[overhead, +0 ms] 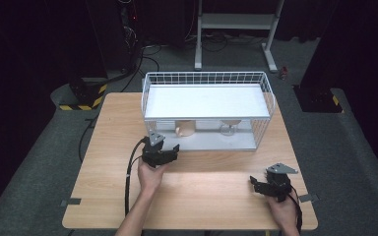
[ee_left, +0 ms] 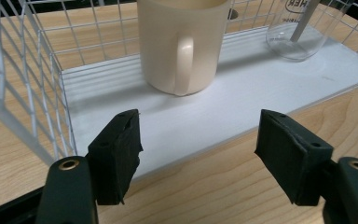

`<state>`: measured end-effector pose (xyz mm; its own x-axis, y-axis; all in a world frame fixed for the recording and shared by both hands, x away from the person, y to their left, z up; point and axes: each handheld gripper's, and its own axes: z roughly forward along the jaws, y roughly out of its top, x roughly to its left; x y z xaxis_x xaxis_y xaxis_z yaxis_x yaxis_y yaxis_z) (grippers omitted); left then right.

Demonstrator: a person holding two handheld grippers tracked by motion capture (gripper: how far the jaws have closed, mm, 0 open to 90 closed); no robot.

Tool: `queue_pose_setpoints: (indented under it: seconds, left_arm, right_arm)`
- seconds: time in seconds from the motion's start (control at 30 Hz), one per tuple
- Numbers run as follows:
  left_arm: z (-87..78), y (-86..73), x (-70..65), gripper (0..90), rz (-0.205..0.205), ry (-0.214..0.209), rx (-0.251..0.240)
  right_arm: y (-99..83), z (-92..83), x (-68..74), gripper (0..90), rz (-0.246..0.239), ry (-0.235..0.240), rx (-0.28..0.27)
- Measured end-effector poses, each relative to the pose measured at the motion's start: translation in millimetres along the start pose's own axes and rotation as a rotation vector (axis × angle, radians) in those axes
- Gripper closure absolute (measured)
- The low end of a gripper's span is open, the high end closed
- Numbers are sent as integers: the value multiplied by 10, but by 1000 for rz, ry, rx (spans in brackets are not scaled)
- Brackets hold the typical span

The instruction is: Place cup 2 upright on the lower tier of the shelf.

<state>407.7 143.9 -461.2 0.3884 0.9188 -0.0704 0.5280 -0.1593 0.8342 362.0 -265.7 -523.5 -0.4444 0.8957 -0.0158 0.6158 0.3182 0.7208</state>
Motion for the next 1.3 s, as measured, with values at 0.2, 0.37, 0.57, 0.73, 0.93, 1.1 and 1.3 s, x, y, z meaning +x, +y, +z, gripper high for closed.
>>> queue_pose_setpoints:
  seconds: [0.2,0.37,0.57,0.73,0.93,1.1,1.3]
  left_arm:
    - [-49,-25,17,307,-10,-4,-7]
    - [-73,-60,41,305,-17,-3,-2]
    - [-128,-99,75,302,-25,-1,-9]
    - [-179,-127,110,301,-31,4,-11]
    - [-231,-160,139,293,-46,1,-16]
    - [-267,-181,153,286,-48,3,-13]
    - [-321,-202,167,283,-53,5,-24]
  right_arm:
    - [0,0,0,250,0,0,0]
    - [0,0,0,250,0,0,0]
    - [0,0,0,250,0,0,0]
    - [0,0,0,250,0,0,0]
    - [0,0,1,250,2,0,0]
    - [0,0,1,250,1,0,0]
    - [0,0,1,250,1,0,-1]
